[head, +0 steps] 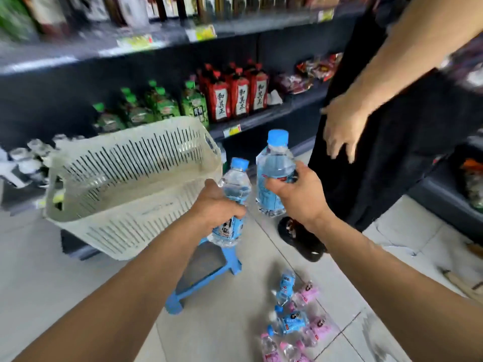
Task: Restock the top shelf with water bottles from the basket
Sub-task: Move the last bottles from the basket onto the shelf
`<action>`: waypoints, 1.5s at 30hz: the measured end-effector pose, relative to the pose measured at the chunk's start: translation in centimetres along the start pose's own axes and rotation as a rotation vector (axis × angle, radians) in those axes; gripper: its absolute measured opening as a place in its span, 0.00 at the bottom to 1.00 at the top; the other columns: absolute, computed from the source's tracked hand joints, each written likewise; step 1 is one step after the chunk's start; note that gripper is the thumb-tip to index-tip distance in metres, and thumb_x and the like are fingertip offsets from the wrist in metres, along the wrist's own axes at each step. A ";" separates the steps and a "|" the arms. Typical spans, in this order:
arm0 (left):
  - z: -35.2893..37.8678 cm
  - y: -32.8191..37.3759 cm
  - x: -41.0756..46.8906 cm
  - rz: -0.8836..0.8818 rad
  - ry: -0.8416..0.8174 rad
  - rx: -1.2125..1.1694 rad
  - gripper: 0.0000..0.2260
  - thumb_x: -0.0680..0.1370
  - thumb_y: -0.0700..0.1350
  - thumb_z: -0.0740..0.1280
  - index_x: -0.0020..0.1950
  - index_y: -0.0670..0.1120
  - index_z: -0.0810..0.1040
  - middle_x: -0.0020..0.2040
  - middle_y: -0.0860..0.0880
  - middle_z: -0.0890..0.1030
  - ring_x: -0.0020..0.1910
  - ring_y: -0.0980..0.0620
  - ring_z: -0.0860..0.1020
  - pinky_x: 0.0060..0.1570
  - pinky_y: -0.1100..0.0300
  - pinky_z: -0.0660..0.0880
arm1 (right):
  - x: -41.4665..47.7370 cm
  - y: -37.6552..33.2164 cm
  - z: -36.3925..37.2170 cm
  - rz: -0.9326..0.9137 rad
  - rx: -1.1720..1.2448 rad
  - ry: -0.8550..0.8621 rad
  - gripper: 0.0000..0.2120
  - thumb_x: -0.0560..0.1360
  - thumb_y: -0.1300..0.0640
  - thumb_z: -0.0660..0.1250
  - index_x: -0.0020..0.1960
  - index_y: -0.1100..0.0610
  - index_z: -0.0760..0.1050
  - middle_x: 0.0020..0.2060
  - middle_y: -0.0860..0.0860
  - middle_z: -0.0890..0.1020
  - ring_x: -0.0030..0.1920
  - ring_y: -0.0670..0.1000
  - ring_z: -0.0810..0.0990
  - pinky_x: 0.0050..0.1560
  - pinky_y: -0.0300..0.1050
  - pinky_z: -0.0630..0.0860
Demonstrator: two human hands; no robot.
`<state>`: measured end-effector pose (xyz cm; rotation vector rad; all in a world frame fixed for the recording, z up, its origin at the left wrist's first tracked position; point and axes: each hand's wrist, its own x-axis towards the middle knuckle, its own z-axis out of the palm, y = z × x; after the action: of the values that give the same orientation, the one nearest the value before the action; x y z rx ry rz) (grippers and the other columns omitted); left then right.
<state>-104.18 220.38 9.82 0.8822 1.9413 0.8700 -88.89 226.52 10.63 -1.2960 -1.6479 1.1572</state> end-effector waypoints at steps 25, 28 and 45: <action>-35.5 29.2 -28.9 0.308 0.188 -0.186 0.16 0.69 0.29 0.69 0.50 0.48 0.78 0.51 0.43 0.83 0.53 0.42 0.81 0.58 0.42 0.75 | -4.7 -49.0 -1.7 -0.259 0.274 -0.418 0.13 0.73 0.61 0.70 0.57 0.58 0.77 0.51 0.51 0.83 0.48 0.48 0.82 0.47 0.44 0.79; -37.9 28.9 -29.5 0.323 0.209 -0.208 0.16 0.70 0.28 0.68 0.48 0.48 0.78 0.50 0.44 0.83 0.53 0.43 0.80 0.58 0.43 0.74 | -4.5 -50.6 0.0 -0.255 0.313 -0.450 0.12 0.74 0.62 0.69 0.57 0.58 0.77 0.48 0.49 0.83 0.44 0.44 0.82 0.35 0.34 0.76; -48.5 26.2 -25.5 0.383 0.253 -0.305 0.19 0.69 0.26 0.67 0.48 0.49 0.77 0.49 0.46 0.84 0.52 0.46 0.81 0.56 0.48 0.76 | -1.2 -55.7 10.6 -0.246 0.350 -0.493 0.10 0.73 0.62 0.69 0.55 0.57 0.78 0.46 0.47 0.83 0.45 0.45 0.82 0.43 0.38 0.77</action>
<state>-128.75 201.04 61.97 1.0110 1.8034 1.5226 -116.01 218.28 59.74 -0.5959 -1.7741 1.6058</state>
